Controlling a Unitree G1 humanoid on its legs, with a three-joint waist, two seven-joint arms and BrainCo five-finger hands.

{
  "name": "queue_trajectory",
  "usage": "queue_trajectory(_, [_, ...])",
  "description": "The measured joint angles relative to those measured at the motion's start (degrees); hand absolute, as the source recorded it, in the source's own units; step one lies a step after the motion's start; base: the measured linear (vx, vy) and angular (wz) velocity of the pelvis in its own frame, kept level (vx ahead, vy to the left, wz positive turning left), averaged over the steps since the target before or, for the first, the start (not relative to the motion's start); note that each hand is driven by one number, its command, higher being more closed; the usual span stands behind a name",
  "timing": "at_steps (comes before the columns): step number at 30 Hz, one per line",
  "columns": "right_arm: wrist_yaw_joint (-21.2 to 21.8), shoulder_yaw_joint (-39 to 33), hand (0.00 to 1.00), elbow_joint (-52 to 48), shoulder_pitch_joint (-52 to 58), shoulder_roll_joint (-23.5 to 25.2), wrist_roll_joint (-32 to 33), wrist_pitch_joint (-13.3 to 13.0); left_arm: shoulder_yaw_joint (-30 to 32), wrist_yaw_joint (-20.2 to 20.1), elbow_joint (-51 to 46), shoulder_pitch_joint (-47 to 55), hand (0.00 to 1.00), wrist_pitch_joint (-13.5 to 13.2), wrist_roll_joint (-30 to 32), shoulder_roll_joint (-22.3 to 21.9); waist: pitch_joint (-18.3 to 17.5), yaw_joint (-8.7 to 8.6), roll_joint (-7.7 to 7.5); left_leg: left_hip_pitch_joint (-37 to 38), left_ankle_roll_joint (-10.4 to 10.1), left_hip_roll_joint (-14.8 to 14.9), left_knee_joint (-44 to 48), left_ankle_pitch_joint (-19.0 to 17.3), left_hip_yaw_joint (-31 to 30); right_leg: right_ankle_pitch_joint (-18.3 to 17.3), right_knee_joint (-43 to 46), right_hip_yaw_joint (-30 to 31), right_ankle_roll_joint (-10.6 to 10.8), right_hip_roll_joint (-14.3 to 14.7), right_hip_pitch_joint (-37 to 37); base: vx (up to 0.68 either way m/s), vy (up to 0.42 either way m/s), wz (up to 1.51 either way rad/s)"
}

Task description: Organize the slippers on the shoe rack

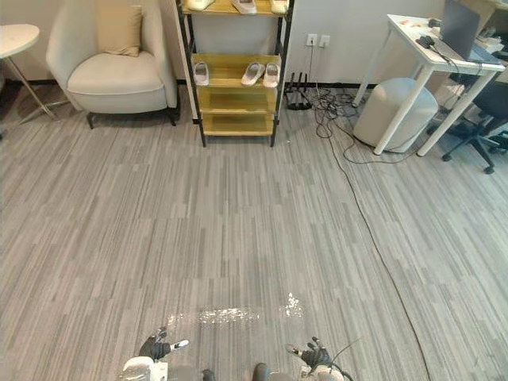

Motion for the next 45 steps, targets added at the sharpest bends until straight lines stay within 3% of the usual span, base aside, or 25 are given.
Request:
queue_trajectory(3, [-0.1, 0.0, 0.0, 0.1, -0.1, -0.9, 0.3, 0.2, 0.3, 0.0, -0.2, -0.2, 0.0, -0.1, -0.6, -0.2, 0.2, 0.08, 0.08, -2.6, 0.0, -1.9, -10.2, -0.6, 0.6, -1.2, -0.3, 2.2, 1.3, -2.9, 0.8, 0.26, 0.097, -0.39])
queue_trajectory(6, [-0.1, 0.6, 0.0, 0.0, -1.0, -1.1, 0.4, 0.2, 0.2, 0.0, -0.2, -0.4, 0.0, -0.1, -1.1, -0.4, 0.1, 0.25, 0.29, -3.5, 0.4, -4.8, -26.5, 5.2, 0.6, -2.6, -0.8, 3.7, 3.6, -4.7, 1.0, 0.33, 0.234, -0.44])
queue_trajectory(7, [-0.1, 1.6, 0.0, 0.1, -1.1, -1.7, 0.6, 0.2, 0.3, 0.0, -0.1, -0.2, 0.0, -0.1, -1.3, -0.9, -0.2, 0.78, 0.96, -3.0, 2.2, -5.1, -32.5, 10.5, -0.3, -3.9, -1.2, 4.9, 5.3, -4.5, 1.3, 0.44, 0.319, -0.5])
queue_trajectory(8, [0.0, 1.9, 0.0, 0.1, -1.1, -0.8, 0.6, 0.2, 0.3, -0.1, -0.2, -0.4, 0.0, -0.1, -1.4, -0.5, -0.4, 1.18, -0.02, -3.0, 5.3, -6.1, -30.4, 10.7, -0.3, -4.9, -0.9, 5.2, 5.8, -5.6, 2.3, 0.4, 0.25, -0.4])
queue_trajectory(9, [0.2, 1.8, 0.0, 0.0, -0.6, 0.2, 0.6, 0.1, 0.3, 0.0, -0.2, -0.8, 0.0, -0.1, -1.4, 0.2, -0.5, 0.98, -1.48, -3.2, 5.5, -7.1, -28.8, 8.3, 0.1, -5.1, 1.1, 4.8, 5.9, -6.9, 2.1, 0.45, 0.216, -0.15])
queue_trajectory(11, [0.6, 1.8, 0.0, 0.0, -0.7, 0.9, 0.6, 0.1, 0.2, 0.0, 0.2, -1.1, 0.0, 0.0, -1.4, 0.4, -0.7, 1.26, -1.8, -1.8, 6.0, -7.6, -27.9, 5.7, 0.8, -5.1, 15.6, 5.2, 6.2, -8.3, -4.0, 0.53, 0.257, -0.09])
queue_trajectory(12, [0.6, 1.7, 0.0, 0.0, -0.5, 1.1, 0.5, 0.2, 0.0, 0.0, 0.7, -1.1, 0.0, 0.3, -1.4, 0.5, -0.7, 1.1, -2.02, 0.5, 6.7, -8.0, -28.1, 4.7, 1.2, -4.6, 25.4, 6.3, 8.8, -9.1, -7.5, 0.63, 0.309, 0.02])
queue_trajectory(13, [0.7, 1.7, 0.0, 0.0, -0.3, 1.1, 0.4, 0.2, -0.8, 0.0, 0.8, -0.8, 0.0, 0.5, -1.4, 0.8, -0.7, 0.83, -2.13, 3.5, 7.2, -8.9, -29.3, 3.5, 1.1, -3.9, 36.0, 6.5, 13.6, -9.6, -11.0, 0.56, 0.246, 0.09])
queue_trajectory(14, [0.8, 1.7, 0.0, -0.1, -0.7, 1.0, 0.2, 0.2, -1.5, 0.0, 0.9, -0.7, 0.0, 0.6, -1.4, 0.9, -0.6, 0.73, -2.1, 5.9, 7.3, -9.3, -30.2, 2.8, 0.9, -3.7, 42.6, 6.0, 14.5, -9.8, -13.2, 0.56, 0.191, 0.14])
queue_trajectory(17, [1.2, 2.1, 0.0, -2.0, -1.1, 0.3, 0.1, -0.1, -4.0, 0.0, 1.1, -1.4, 0.0, 1.2, -1.9, 0.5, 0.4, -0.01, -0.69, 16.4, 7.4, -10.0, -37.6, 2.3, -0.4, -7.8, 51.7, -3.0, 6.2, -10.3, -18.4, 0.49, 0.104, 0.09])
queue_trajectory(19, [1.3, 2.2, 0.0, -2.5, -1.9, -0.9, 0.1, -0.8, -4.2, 0.1, 1.2, -2.1, 0.0, 1.2, -2.1, -0.4, 1.5, -0.83, 1.41, 20.8, 6.6, -8.0, -40.5, 1.8, -1.4, -10.5, 45.8, -7.3, 2.1, -8.0, -21.7, 0.54, 0.022, 0.02])
queue_trajectory(20, [1.3, 2.1, 0.0, -2.9, -3.0, -1.9, 0.3, -1.1, -4.2, 0.1, 1.2, -3.2, 0.0, 1.1, -2.0, -0.8, 2.5, -1.3, 3.41, 22.0, 6.3, -6.2, -41.1, 1.7, -1.3, -9.9, 35.3, -9.4, 1.9, -5.8, -25.0, 0.47, -0.06, 0.17])
queue_trajectory(22, [1.2, 1.7, 0.0, -4.2, -3.0, -1.9, 0.4, -1.2, -4.3, 0.1, 1.3, -4.5, 0.0, 1.1, -2.0, -0.9, 2.4, -1.78, 1.98, 22.6, 6.3, -6.2, -41.2, 1.7, -1.5, -2.7, 19.5, -9.0, 3.5, -5.1, -28.5, 0.34, -0.093, 0.36])
queue_trajectory(24, [1.2, 1.5, 0.0, -4.2, -2.1, -1.8, 0.7, -1.0, -4.2, 0.1, 1.6, -4.1, 0.0, 1.1, -2.0, -0.9, 2.3, -2.79, 0.51, 26.7, 1.2, -6.3, -41.3, -1.3, -3.2, 9.4, 8.2, -4.6, 3.3, -4.7, -28.3, 0.47, -0.251, 0.65])
queue_trajectory(25, [1.1, 1.4, 0.0, -4.1, -1.8, -2.0, 0.7, -1.0, -4.1, 0.1, 1.8, -3.6, 0.0, 1.1, -2.0, -1.4, 2.2, -3.42, 0.96, 28.5, -0.3, -5.6, -41.4, -2.3, -4.6, 14.5, 10.6, -3.8, 1.7, -4.5, -27.8, 0.62, -0.344, 0.58])
queue_trajectory(27, [1.2, 1.2, 0.0, -3.6, -2.1, -2.9, 0.7, -1.0, -4.0, 0.1, 2.4, -3.4, 0.0, 1.0, -2.0, -3.1, 1.3, -3.37, 3.3, 26.3, -0.8, -1.5, -34.2, -2.3, -5.4, 7.2, 16.9, -5.9, 0.3, -3.0, -28.6, 0.55, -0.313, 0.35])
queue_trajectory(29, [1.2, 0.4, 0.0, -3.4, -2.2, -2.6, 0.8, -0.9, -4.0, 0.0, 2.7, -3.5, 0.0, 1.1, -2.0, -3.7, 1.6, -3.42, 3.83, 17.7, -3.6, 3.4, -14.8, 0.5, -7.6, 4.5, 15.4, -7.7, -0.6, -1.5, -24.6, 0.58, -0.335, 0.37])
queue_trajectory(32, [0.8, 1.8, 0.0, -2.2, -1.9, -2.6, 1.9, -0.7, -2.5, 0.0, 1.4, -2.8, 0.0, 1.1, -2.1, -3.8, 2.4, -2.54, 3.94, 10.8, -3.7, 9.3, 7.4, 1.4, -5.5, 2.8, 9.8, -8.1, -2.8, 1.4, -14.5, 0.47, -0.19, 0.04])
queue_trajectory(36, [0.5, 1.5, 0.0, -2.2, -2.0, -1.8, 2.3, -0.7, -1.4, 0.0, -0.5, -2.9, 0.0, 0.9, -2.9, -3.8, 2.5, -0.97, 3.38, 1.8, -1.2, 8.6, 3.9, -2.1, 2.7, 1.6, 4.8, -7.1, -2.0, 0.8, -6.3, 0.43, -0.047, -0.17])
queue_trajectory(38, [0.5, 1.2, 0.0, -2.2, -3.0, -1.6, 2.5, -0.7, -0.6, 0.0, -1.6, -3.0, 0.0, 0.5, -3.8, -3.8, 2.9, -0.36, 2.62, -1.2, -0.4, 3.1, -11.0, -1.5, 3.7, 0.9, 3.3, -6.3, -0.7, -1.6, -3.5, 0.38, 0.086, -0.22])
queue_trajectory(40, [0.5, 1.2, 0.0, -2.2, -3.1, -1.8, 2.5, -0.7, -0.4, 0.1, -1.9, -2.6, 0.0, -0.2, -4.3, -3.9, 2.8, 0.14, 2.83, -1.2, -0.2, -1.7, -30.4, 5.1, 2.8, 0.1, 1.0, -5.5, 1.6, -3.2, -0.2, 0.48, 0.22, -0.28])
queue_trajectory(42, [0.4, 1.5, 0.0, -2.1, -2.8, -2.0, 2.4, -0.7, -0.4, 0.1, -1.8, -1.7, 0.0, -0.2, -4.3, -3.8, 2.0, 0.49, 4.41, -2.3, 0.4, -1.6, -36.9, 9.3, 0.6, -1.9, -0.4, -4.1, 4.8, -2.0, 2.3, 0.47, 0.278, -0.45])
queue_trajectory(43, [0.4, 1.6, 0.0, -2.1, -2.9, -1.5, 2.3, -0.7, 0.0, 0.1, -1.6, -1.4, 0.0, -0.2, -4.3, -3.6, 1.6, 0.62, 3.72, -1.9, 2.7, -2.1, -35.5, 13.4, -0.6, -2.9, -0.7, -3.2, 5.8, -2.5, 4.0, 0.49, 0.251, -0.21])
queue_trajectory(44, [0.5, 1.8, 0.0, -1.9, -1.6, 0.7, 1.9, -0.7, -0.1, 0.0, -1.4, -1.1, 0.0, -0.2, -4.3, -1.7, -0.9, 0.44, -0.26, -2.0, 5.5, -5.9, -33.4, 13.0, -0.6, -4.5, -0.1, -2.8, 6.6, -6.5, 5.2, 0.5, 0.233, -0.13])
queue_trajectory(45, [0.6, 1.9, 0.0, -1.9, -1.4, 0.9, 1.8, -0.7, -0.1, 0.0, -1.2, -1.2, 0.0, -0.2, -4.3, -1.6, -1.1, 0.35, -0.65, -2.0, 5.7, -6.2, -33.2, 12.3, -0.5, -4.5, 0.8, -2.8, 6.6, -6.9, 4.8, 0.58, 0.279, -0.03])
